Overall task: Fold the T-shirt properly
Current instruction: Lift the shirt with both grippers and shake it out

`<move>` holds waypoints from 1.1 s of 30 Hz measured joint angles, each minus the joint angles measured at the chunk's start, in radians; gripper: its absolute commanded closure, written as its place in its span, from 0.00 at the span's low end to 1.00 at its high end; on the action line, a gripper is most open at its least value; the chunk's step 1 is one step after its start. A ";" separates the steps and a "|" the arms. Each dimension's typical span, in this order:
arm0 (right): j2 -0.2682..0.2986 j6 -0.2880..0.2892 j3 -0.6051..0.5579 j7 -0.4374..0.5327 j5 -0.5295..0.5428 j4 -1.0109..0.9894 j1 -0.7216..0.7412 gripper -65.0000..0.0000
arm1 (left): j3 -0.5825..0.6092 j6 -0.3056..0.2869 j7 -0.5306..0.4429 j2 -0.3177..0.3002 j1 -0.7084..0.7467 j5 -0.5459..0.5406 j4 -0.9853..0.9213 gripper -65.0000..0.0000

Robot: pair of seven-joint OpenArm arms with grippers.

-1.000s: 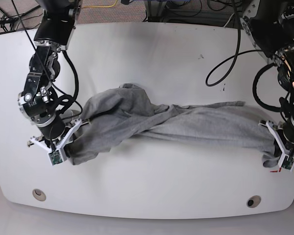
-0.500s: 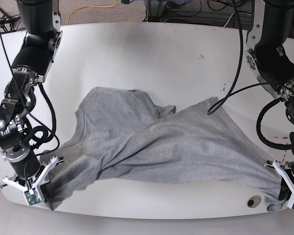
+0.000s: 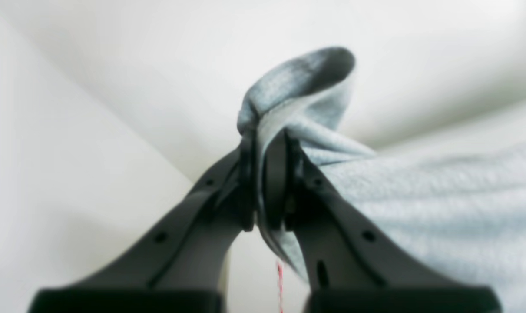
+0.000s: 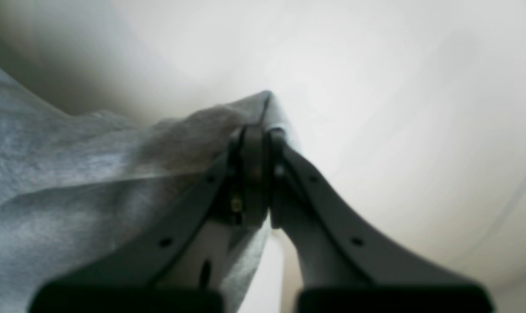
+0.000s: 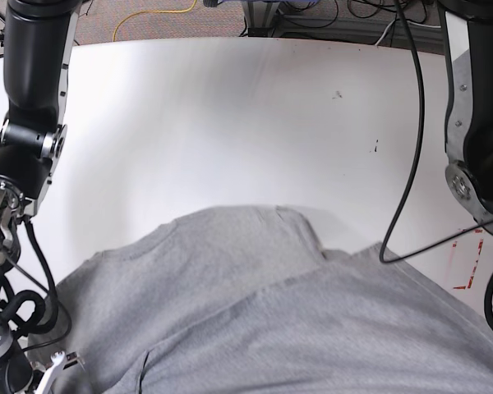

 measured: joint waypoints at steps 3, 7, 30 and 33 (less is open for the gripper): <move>0.015 0.006 -0.055 -0.003 0.016 -0.003 0.087 1.00 | 0.004 0.002 0.000 -0.007 -0.104 -0.003 -0.072 1.00; 0.029 0.008 -0.111 0.003 0.020 0.000 0.203 1.00 | 0.007 0.002 -0.003 -0.017 -0.216 -0.005 -0.148 1.00; 0.039 0.007 0.026 -0.024 0.018 0.200 -0.185 1.00 | 0.000 0.002 -0.026 -0.023 0.170 -0.013 0.006 1.00; -0.007 0.005 0.087 -0.034 0.013 0.204 -0.299 1.00 | 0.002 0.002 -0.030 -0.021 0.276 -0.016 0.045 1.00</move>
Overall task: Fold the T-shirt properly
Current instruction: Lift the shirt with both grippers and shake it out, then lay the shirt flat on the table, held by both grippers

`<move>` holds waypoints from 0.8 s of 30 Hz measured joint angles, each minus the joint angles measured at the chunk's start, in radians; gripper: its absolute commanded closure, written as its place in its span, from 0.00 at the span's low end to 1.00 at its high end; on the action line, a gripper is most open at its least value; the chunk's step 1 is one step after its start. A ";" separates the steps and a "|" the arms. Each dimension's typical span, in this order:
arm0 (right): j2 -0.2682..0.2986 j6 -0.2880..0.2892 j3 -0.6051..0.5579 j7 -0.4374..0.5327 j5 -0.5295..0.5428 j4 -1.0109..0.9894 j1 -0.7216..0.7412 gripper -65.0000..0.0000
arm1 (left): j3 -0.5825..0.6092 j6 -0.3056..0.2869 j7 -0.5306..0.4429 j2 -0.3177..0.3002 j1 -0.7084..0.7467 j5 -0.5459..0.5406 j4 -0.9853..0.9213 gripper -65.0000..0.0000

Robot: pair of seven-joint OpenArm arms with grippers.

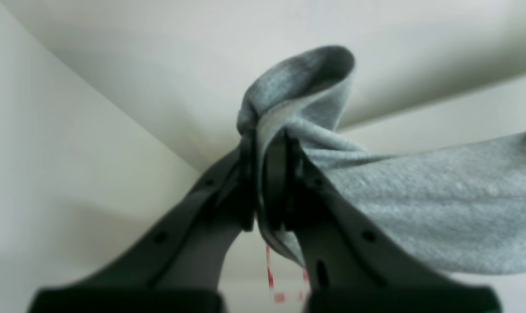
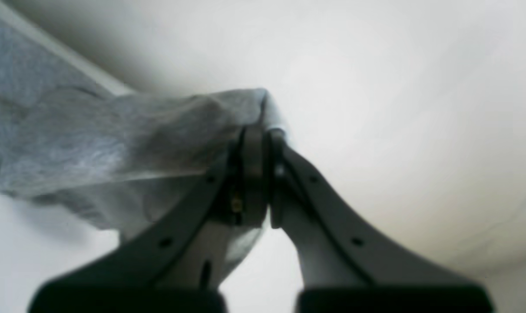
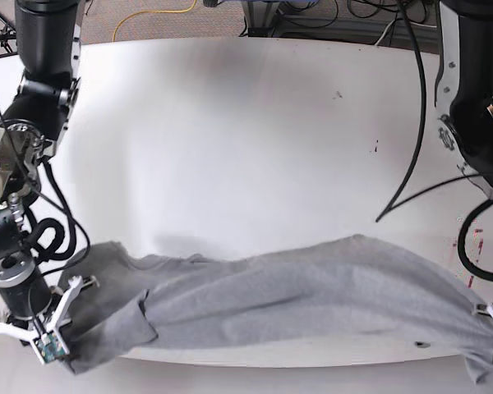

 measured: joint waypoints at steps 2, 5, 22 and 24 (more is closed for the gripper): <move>-0.025 -0.002 0.034 -0.003 -0.007 -0.002 -0.063 1.00 | -0.001 0.000 0.001 0.002 0.070 0.002 0.014 1.00; -0.056 -0.001 0.089 0.009 0.004 -0.001 -0.162 1.00 | -0.016 -0.003 0.002 0.009 0.187 -0.005 0.047 1.00; -0.243 -0.005 0.306 0.003 0.003 -0.003 -0.579 1.00 | -0.114 -0.004 -0.004 0.003 0.699 -0.011 0.124 1.00; -0.259 -0.008 0.319 -0.001 -0.013 -0.004 -0.609 1.00 | -0.127 -0.002 0.001 -0.003 0.731 0.004 0.124 1.00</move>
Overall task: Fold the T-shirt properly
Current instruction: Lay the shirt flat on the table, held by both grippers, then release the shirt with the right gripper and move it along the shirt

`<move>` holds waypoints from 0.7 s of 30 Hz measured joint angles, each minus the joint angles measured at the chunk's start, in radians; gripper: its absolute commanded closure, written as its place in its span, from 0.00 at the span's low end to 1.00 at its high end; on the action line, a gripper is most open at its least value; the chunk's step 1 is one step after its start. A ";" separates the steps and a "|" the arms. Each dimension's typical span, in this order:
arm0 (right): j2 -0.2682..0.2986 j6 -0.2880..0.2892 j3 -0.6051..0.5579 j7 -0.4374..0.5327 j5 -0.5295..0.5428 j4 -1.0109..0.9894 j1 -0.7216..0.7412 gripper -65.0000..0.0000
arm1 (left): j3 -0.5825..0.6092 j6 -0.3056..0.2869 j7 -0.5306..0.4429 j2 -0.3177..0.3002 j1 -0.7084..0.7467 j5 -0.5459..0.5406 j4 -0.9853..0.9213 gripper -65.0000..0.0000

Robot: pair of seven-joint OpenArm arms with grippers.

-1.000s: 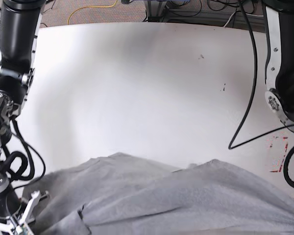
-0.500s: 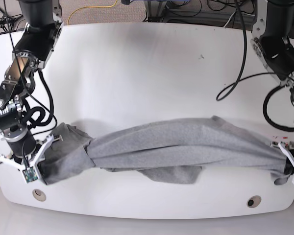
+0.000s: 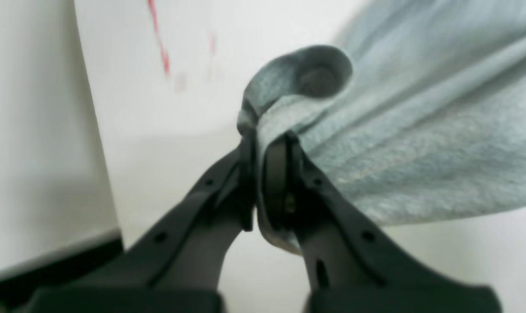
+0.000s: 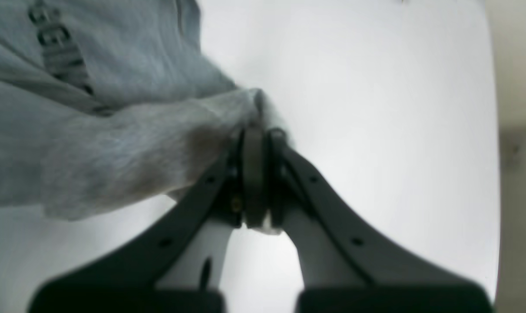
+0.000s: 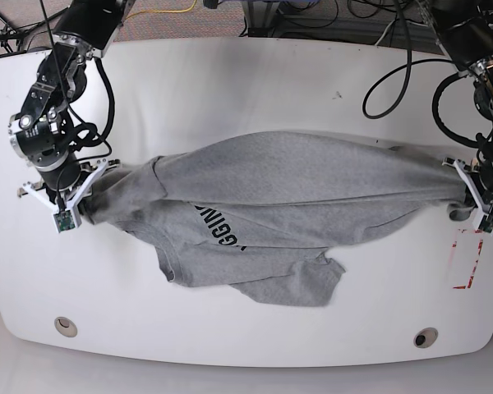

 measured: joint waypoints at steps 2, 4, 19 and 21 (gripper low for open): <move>-0.014 -0.001 0.004 0.001 -0.003 0.000 -0.029 1.00 | -0.007 0.002 0.002 -0.002 0.026 0.008 0.000 1.00; -0.028 0.000 0.004 0.004 -0.001 0.000 -0.056 1.00 | -0.012 0.002 -0.001 -0.001 0.048 0.000 0.001 1.00; -0.092 -0.001 0.002 0.011 -0.003 0.000 -0.243 1.00 | -0.037 0.002 -0.013 -0.023 0.231 -0.006 -0.001 1.00; -0.093 0.000 0.003 0.010 -0.006 0.000 -0.259 1.00 | -0.037 0.002 -0.011 -0.025 0.251 0.000 -0.001 1.00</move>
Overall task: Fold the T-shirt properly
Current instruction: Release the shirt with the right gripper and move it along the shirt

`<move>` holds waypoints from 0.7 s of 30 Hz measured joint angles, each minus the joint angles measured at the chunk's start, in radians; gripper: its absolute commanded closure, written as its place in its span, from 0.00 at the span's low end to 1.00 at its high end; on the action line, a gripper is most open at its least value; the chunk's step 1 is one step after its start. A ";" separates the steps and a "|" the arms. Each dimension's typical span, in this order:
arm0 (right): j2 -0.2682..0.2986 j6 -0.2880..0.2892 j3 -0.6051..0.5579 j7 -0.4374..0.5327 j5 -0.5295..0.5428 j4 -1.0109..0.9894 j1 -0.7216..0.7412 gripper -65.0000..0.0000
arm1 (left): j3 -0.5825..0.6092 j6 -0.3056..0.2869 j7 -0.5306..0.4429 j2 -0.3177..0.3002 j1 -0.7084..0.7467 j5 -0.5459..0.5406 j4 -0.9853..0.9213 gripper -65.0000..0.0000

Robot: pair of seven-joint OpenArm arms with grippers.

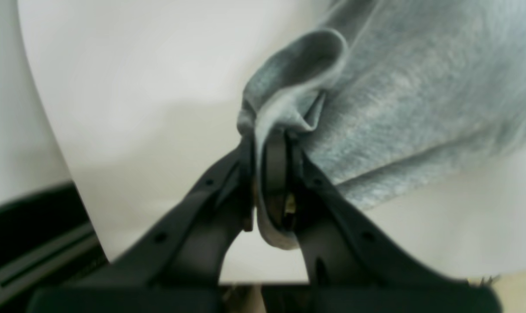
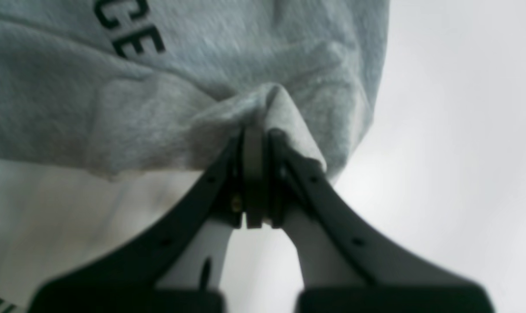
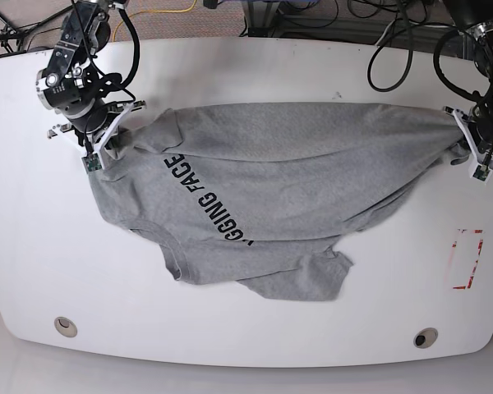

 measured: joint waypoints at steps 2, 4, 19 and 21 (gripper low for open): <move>0.000 0.000 0.000 0.001 0.000 0.000 -0.019 1.00 | 0.000 0.000 0.000 0.000 0.022 0.000 0.000 1.00; 0.000 0.000 0.001 0.002 0.005 0.000 -0.036 1.00 | 0.000 0.000 -0.001 -0.002 0.039 0.000 0.000 1.00; -0.040 -0.007 0.002 0.001 -0.001 -0.001 -0.093 0.32 | 0.003 0.000 -0.004 -0.005 0.056 0.000 -0.001 1.00; -0.039 -0.007 0.002 0.002 0.001 -0.001 -0.093 0.23 | 0.005 0.000 -0.004 -0.005 0.056 0.000 -0.001 1.00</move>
